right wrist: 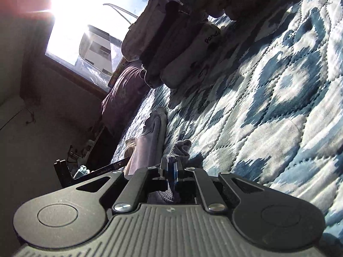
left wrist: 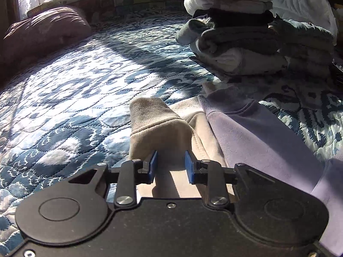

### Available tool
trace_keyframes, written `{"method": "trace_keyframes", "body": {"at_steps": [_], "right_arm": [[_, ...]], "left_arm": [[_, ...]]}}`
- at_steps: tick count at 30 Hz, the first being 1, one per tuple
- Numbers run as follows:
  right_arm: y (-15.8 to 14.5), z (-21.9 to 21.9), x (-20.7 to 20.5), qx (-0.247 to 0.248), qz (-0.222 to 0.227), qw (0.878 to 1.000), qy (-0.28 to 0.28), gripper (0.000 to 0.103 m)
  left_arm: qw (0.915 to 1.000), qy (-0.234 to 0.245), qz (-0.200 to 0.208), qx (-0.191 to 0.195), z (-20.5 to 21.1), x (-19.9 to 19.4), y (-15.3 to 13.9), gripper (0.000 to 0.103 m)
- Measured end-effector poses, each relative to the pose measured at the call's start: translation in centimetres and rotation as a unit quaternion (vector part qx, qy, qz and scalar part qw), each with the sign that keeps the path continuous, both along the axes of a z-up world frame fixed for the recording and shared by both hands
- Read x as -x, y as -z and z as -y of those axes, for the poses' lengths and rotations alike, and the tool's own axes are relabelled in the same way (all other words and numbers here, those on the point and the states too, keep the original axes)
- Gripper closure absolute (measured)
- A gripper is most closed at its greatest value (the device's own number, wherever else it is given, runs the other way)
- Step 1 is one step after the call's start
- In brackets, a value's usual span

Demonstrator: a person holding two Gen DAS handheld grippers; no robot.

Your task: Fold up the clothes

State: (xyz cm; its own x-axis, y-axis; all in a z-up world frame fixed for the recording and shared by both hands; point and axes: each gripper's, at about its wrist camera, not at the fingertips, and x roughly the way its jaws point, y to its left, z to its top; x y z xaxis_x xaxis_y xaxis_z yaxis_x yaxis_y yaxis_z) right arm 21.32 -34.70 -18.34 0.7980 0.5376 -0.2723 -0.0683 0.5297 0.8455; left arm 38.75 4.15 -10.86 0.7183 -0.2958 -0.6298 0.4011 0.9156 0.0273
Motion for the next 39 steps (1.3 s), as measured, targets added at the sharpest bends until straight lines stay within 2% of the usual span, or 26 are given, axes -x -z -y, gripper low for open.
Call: {"method": "trace_keyframes", "body": {"at_steps": [2, 5, 6, 8, 11, 13, 15, 17, 19, 21, 26, 29, 32, 35, 36, 39], "right_arm": [[-0.1, 0.0, 0.0, -0.003, 0.003, 1.000, -0.003, 0.095], [-0.2, -0.1, 0.0, -0.011, 0.006, 1.000, -0.005, 0.094], [-0.2, -0.2, 0.0, -0.011, 0.008, 1.000, -0.006, 0.094], [-0.5, -0.3, -0.1, -0.013, 0.014, 1.000, -0.007, 0.094], [-0.7, -0.5, -0.1, -0.010, 0.021, 1.000, -0.007, 0.094], [-0.8, -0.6, -0.1, -0.007, 0.025, 1.000, -0.007, 0.094], [-0.9, -0.7, -0.1, -0.004, 0.029, 1.000, -0.007, 0.094], [-1.0, -0.8, -0.1, -0.001, 0.034, 0.999, -0.007, 0.094], [-1.1, -0.8, 0.0, 0.001, 0.035, 0.999, -0.005, 0.094], [-0.9, -0.5, 0.0, 0.000, 0.030, 1.000, 0.002, 0.094], [-0.5, -0.1, 0.0, -0.009, 0.021, 1.000, 0.018, 0.094], [-0.5, -0.2, 0.1, -0.003, 0.022, 1.000, 0.021, 0.094], [-0.4, -0.2, 0.4, -0.003, 0.020, 1.000, 0.024, 0.094], [-0.2, -0.1, 0.5, -0.002, 0.017, 0.999, 0.027, 0.094], [-0.2, -0.1, 0.5, -0.001, 0.016, 0.999, 0.028, 0.094], [-0.2, -0.2, 0.5, 0.001, 0.017, 0.999, 0.032, 0.094]], "left_arm": [[0.9997, 0.001, 0.017, 0.015, 0.0, -0.1, -0.8, 0.078], [0.9996, 0.004, 0.028, 0.008, 0.6, -1.1, -0.8, 0.078], [0.9998, 0.003, 0.021, -0.001, 0.8, -1.7, -0.3, 0.078], [0.9988, -0.029, -0.008, -0.038, 0.8, -3.4, 1.4, 0.077], [0.9993, -0.027, -0.001, -0.027, 0.3, -3.2, 0.9, 0.078], [0.9995, -0.014, 0.023, -0.016, 0.4, -2.7, -0.1, 0.079], [0.9996, -0.015, 0.023, 0.000, 0.3, -3.1, 0.0, 0.079], [0.9997, -0.018, -0.002, -0.018, 0.6, -3.9, 1.3, 0.078], [0.9992, -0.009, 0.000, -0.040, 1.0, -3.9, 2.0, 0.078], [0.9996, -0.020, 0.005, -0.022, 0.4, -3.5, 0.7, 0.077], [0.9981, -0.046, 0.039, -0.012, -1.5, -0.8, -2.2, 0.077], [0.9990, -0.021, 0.038, 0.010, -1.9, 2.1, -3.3, 0.077], [0.9998, 0.016, 0.011, 0.010, -1.4, 4.2, -2.5, 0.077], [0.9991, -0.003, -0.041, -0.004, -1.2, 4.5, 1.3, 0.077], [0.9994, -0.011, -0.033, 0.005, -1.5, 5.2, 2.2, 0.077], [0.9993, -0.022, 0.000, 0.031, -2.2, 7.8, 0.0, 0.077]]}}
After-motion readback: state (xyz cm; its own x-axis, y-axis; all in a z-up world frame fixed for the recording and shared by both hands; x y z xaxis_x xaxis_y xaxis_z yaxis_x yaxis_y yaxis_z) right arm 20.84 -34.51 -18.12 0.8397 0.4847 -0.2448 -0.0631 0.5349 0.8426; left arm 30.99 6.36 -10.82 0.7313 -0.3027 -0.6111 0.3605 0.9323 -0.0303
